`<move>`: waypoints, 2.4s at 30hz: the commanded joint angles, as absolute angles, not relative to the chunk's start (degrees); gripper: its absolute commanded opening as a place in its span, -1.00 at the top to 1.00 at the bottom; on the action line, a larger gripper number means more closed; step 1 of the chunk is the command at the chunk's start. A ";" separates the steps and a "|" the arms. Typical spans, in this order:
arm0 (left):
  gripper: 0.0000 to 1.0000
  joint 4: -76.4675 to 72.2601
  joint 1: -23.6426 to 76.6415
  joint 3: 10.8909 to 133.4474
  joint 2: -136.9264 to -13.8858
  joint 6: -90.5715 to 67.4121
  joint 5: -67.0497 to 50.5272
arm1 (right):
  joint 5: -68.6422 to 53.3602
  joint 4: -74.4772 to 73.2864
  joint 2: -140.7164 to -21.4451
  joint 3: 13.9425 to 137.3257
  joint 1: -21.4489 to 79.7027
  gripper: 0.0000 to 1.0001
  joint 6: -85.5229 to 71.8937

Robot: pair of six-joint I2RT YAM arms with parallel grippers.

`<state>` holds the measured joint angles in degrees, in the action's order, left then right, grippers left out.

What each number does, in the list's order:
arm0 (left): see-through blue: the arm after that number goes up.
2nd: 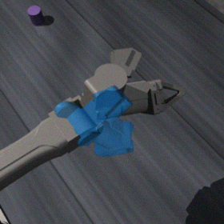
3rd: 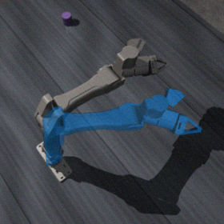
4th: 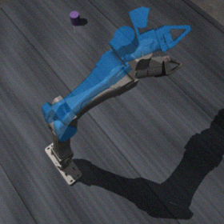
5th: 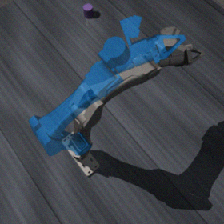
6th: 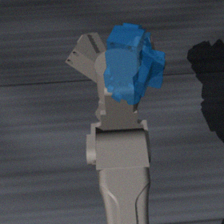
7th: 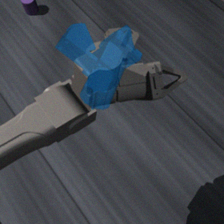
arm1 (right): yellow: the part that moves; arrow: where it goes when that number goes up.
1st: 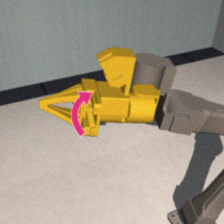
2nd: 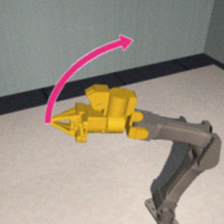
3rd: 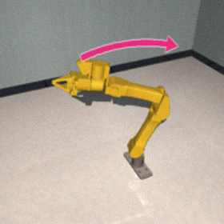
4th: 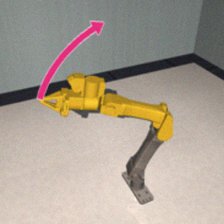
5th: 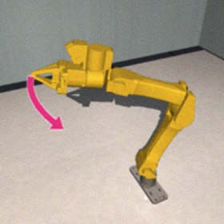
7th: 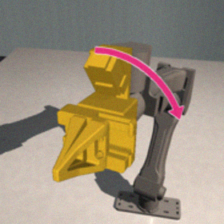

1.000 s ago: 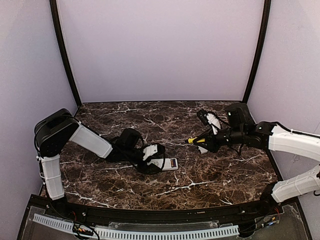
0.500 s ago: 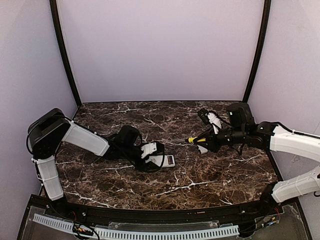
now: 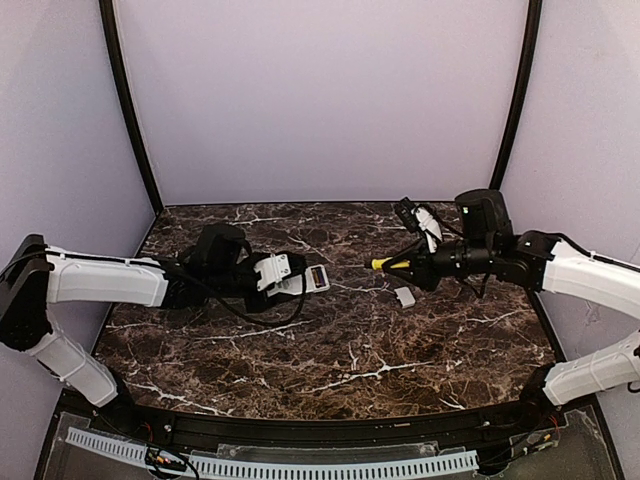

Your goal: Unload the batteries from the remote control

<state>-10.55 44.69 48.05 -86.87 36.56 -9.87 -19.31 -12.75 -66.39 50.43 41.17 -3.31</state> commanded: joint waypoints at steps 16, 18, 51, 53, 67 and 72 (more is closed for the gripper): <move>0.99 -4.20 44.95 44.90 -72.61 37.00 -1.14 | -18.63 -22.53 -72.20 64.95 44.02 1.00 6.99; 0.99 -4.45 44.98 44.49 -72.07 37.39 -1.24 | -18.64 -23.28 -72.42 65.75 44.96 1.00 9.47; 0.99 -3.55 49.74 39.85 -69.46 49.34 -4.48 | -8.20 -33.10 -82.26 77.16 55.24 1.00 27.63; 0.99 -3.71 49.98 39.63 -69.63 50.05 -3.61 | -7.83 -33.01 -82.64 77.20 55.57 1.00 27.92; 0.99 -5.00 51.81 37.88 -70.59 54.78 1.40 | -9.17 -30.99 -83.39 76.11 56.49 1.00 28.93; 0.99 -5.35 51.92 37.63 -70.45 55.09 1.41 | -9.12 -30.73 -84.12 76.22 57.08 1.00 28.69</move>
<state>-3.38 51.46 38.44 -71.16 54.04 0.71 -8.95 -32.88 -83.13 75.44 56.07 28.47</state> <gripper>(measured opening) 0.580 0.150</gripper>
